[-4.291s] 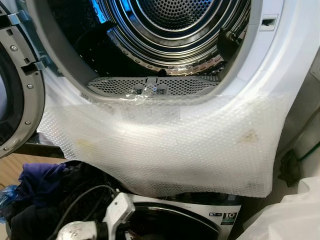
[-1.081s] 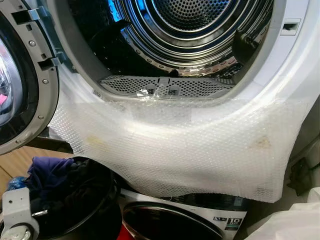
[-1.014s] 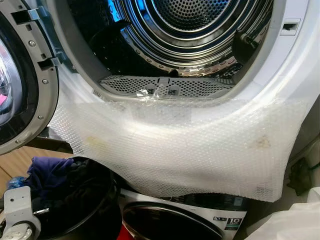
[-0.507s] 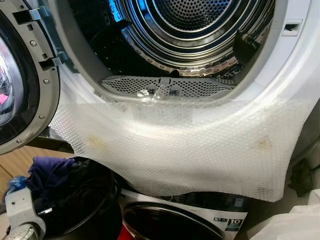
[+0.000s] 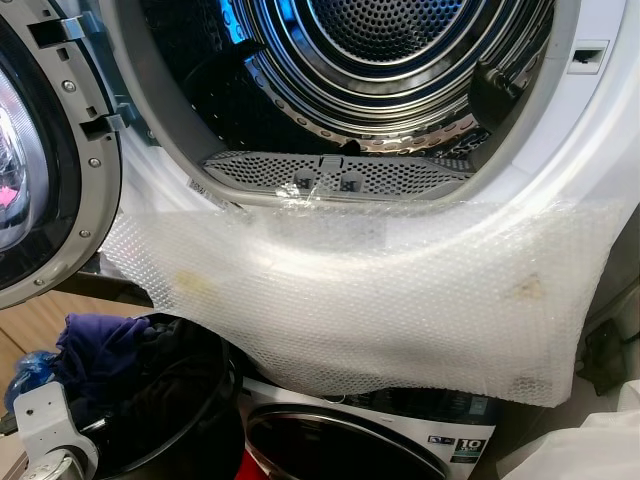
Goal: Clothes washing
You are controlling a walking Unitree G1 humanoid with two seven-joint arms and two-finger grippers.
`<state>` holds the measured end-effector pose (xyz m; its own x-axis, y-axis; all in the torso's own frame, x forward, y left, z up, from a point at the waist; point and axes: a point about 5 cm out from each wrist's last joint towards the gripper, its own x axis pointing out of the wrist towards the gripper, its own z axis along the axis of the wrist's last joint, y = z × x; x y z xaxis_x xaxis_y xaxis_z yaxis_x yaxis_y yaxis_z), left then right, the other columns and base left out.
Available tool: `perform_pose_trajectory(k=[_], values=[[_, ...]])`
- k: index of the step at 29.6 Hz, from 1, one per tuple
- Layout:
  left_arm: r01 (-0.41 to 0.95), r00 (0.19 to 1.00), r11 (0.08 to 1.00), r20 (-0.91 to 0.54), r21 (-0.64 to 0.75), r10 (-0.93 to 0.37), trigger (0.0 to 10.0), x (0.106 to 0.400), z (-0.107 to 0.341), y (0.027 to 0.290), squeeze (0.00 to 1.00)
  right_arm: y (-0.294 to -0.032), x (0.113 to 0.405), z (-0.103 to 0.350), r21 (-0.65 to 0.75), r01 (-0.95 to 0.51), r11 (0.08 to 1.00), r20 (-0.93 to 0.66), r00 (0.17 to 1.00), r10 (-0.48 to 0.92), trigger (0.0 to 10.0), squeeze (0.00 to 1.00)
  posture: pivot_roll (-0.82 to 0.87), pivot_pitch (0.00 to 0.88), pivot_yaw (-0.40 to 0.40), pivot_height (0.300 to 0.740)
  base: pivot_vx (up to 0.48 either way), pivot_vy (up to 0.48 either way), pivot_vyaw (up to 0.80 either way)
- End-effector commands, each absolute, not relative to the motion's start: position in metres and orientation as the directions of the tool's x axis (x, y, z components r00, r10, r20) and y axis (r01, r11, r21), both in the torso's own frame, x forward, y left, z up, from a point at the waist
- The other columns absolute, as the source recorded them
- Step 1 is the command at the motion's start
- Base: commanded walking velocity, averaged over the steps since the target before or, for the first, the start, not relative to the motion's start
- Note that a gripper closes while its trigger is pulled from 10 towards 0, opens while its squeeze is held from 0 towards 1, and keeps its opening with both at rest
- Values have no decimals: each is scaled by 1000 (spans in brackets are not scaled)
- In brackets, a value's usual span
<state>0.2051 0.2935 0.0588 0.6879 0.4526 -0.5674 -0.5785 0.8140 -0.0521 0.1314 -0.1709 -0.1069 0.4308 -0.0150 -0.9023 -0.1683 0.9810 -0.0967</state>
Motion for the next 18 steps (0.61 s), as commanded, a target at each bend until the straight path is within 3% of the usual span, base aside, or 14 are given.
perform_pose_trajectory(k=[1,9,18], values=[[-588,662,806,-611,-66,434,0,200,48,292,0,-167,128,-108,-88,-182,979,-906,423,-3,10000,0,202,0,68,740,0,0,0],[-525,761,844,-505,-109,408,0,210,64,288,0,-166,127,-109,-83,-184,979,-909,417,1,10000,0,207,0,76,740,0,0,0],[-541,756,834,-495,-106,427,0,206,65,291,0,-165,122,-110,-77,-177,981,-915,404,0,10000,0,212,0,87,740,0,0,0]])
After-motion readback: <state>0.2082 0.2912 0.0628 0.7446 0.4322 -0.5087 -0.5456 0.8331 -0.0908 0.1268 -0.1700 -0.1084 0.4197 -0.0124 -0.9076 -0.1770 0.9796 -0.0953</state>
